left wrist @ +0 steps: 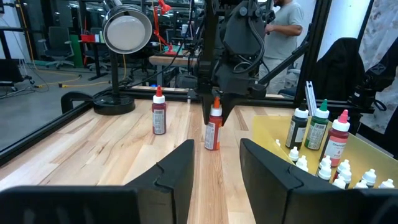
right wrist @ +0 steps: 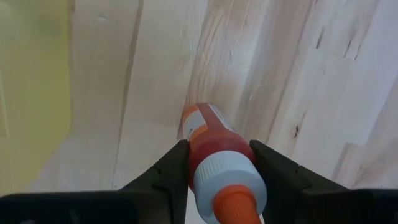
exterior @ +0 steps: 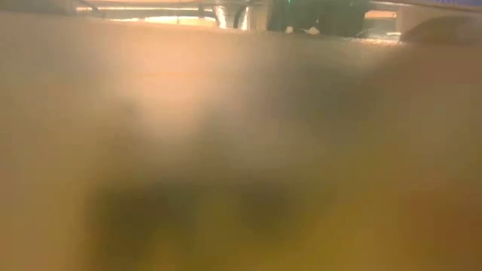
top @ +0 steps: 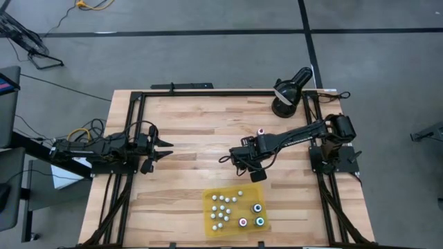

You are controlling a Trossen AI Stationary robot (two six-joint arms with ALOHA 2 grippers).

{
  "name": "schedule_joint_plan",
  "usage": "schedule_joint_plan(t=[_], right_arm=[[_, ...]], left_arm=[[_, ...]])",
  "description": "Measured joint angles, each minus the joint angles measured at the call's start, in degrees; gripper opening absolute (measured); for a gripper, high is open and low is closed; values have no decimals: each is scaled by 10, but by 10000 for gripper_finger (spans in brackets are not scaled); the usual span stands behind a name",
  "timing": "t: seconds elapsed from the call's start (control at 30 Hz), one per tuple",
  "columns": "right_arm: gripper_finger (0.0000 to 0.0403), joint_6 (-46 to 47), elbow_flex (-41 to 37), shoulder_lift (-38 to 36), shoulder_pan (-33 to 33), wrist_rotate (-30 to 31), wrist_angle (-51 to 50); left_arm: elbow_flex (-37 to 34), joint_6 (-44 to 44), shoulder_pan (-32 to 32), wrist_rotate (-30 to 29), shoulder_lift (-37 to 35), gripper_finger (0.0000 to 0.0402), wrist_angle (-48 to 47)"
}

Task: Pick & Place food coloring
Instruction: Put the big orange food coloring bottle in the yellow bin

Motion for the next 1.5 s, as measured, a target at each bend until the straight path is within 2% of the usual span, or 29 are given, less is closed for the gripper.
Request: schedule_joint_plan(t=[0.23,0.43,0.83,1.13,1.23,1.5], right_arm=[[130,15,9,-16,0,0,-29],[131,20,34,-65,-6,2,-73],[133,144,121,-140,-4,0,-193],[133,256,129,-132,34,0,-176],[133,305,135,-116,57,-18,-168],[132,410,222,-39,121,-35,-181]], left_arm=[[0,0,0,0,0,121,0],[0,0,0,0,0,121,0],[0,0,0,0,0,121,0],[0,0,0,0,0,121,0],[0,0,0,0,0,121,0],[0,0,0,0,0,121,0]])
